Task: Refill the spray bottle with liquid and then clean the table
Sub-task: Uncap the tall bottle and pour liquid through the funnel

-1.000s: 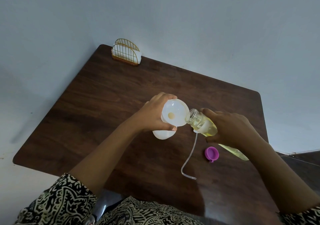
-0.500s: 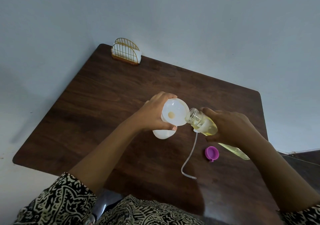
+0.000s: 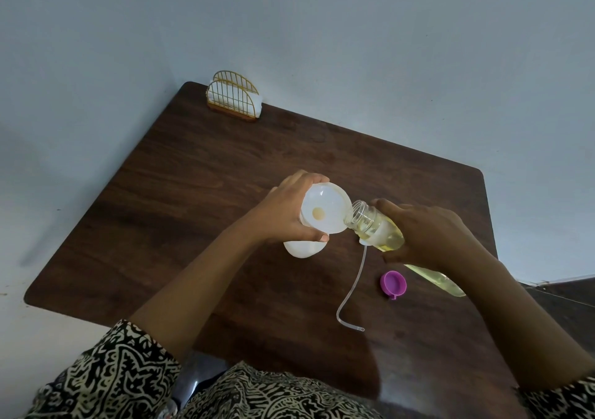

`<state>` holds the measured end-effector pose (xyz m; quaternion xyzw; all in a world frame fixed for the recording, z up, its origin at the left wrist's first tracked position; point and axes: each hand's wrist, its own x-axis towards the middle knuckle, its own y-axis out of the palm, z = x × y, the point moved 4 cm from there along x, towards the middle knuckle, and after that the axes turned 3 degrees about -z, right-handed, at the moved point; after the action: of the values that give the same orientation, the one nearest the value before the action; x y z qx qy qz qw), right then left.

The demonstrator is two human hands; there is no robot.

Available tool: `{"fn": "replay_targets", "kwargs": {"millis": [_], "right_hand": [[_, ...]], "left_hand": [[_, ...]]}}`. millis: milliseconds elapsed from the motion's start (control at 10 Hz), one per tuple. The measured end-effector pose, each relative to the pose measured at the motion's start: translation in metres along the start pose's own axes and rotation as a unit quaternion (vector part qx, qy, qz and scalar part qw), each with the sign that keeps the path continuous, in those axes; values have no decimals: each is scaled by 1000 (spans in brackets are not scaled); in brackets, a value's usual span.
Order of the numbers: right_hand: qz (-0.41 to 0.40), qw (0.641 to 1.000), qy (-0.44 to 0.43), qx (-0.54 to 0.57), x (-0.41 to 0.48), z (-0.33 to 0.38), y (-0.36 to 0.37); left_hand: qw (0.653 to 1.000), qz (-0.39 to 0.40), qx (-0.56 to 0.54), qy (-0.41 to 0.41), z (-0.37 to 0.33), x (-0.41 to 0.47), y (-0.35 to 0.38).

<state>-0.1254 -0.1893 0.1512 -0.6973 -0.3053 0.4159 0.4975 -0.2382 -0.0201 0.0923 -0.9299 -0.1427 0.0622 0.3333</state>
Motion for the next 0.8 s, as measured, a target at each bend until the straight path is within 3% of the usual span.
{"fn": "replay_targets", "kwargs": {"millis": [800], "right_hand": [[17, 1000, -1, -8, 2, 1, -2]], "left_hand": [[1000, 1, -3, -4, 1, 0, 1]]}}
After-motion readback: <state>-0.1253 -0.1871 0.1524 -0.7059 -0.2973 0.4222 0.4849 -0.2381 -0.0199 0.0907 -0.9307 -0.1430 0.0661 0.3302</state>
